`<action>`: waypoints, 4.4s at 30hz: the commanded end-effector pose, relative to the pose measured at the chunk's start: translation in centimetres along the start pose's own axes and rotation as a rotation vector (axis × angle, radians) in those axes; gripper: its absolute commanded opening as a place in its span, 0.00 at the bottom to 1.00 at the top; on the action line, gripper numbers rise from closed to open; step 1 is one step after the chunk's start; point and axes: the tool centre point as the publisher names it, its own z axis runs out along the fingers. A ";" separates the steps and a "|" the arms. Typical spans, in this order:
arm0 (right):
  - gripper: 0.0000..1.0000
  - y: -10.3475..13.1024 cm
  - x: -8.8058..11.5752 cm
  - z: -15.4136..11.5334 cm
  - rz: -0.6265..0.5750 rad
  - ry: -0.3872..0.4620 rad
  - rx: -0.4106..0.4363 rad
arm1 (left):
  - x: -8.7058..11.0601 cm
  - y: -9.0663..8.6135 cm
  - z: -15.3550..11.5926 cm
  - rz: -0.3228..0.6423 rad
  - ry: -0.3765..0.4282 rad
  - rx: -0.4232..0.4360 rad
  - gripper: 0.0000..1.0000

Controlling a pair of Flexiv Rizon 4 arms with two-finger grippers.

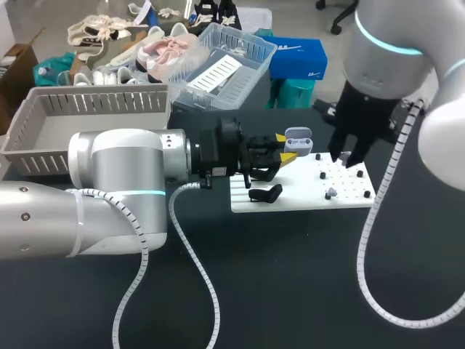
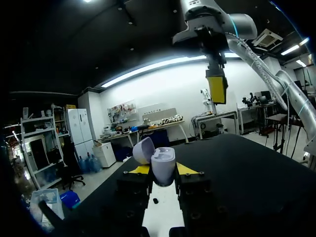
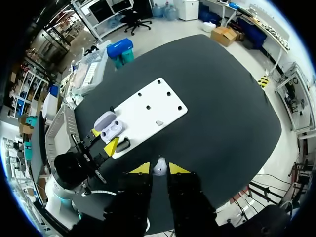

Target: Pick up each earbud case from the left stands, insert the matching earbuds, close the lid, and place the case in the box.

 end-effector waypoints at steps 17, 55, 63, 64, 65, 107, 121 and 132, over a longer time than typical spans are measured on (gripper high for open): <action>0.00 4.3 -2.7 0.7 0.069 -0.044 0.106 | 0.1 -0.1 0.0 0.002 -0.003 -0.005 0.00; 0.00 7.4 -3.9 3.6 0.011 -0.038 0.034 | 0.1 -0.1 0.0 0.002 -0.003 -0.005 0.00; 0.00 7.5 -4.2 3.8 0.016 -0.031 0.023 | 0.1 -0.1 0.0 0.002 -0.003 -0.005 0.00; 0.00 7.5 -4.2 3.9 0.015 -0.031 0.023 | 0.1 -0.1 0.0 0.002 -0.003 -0.005 0.00; 0.00 7.5 -4.3 3.9 0.014 -0.030 0.023 | 0.1 -0.1 0.0 0.002 -0.003 -0.005 0.00; 0.00 7.2 -4.1 5.1 0.023 -0.005 0.006 | 0.1 -0.1 0.0 0.002 -0.003 -0.005 0.00; 0.00 7.3 -4.0 5.3 0.020 0.000 0.002 | 0.1 -0.1 0.0 0.002 -0.003 -0.005 0.00; 0.00 7.5 -3.9 5.5 0.019 0.006 0.001 | 0.1 -0.1 0.0 0.002 -0.003 -0.005 0.00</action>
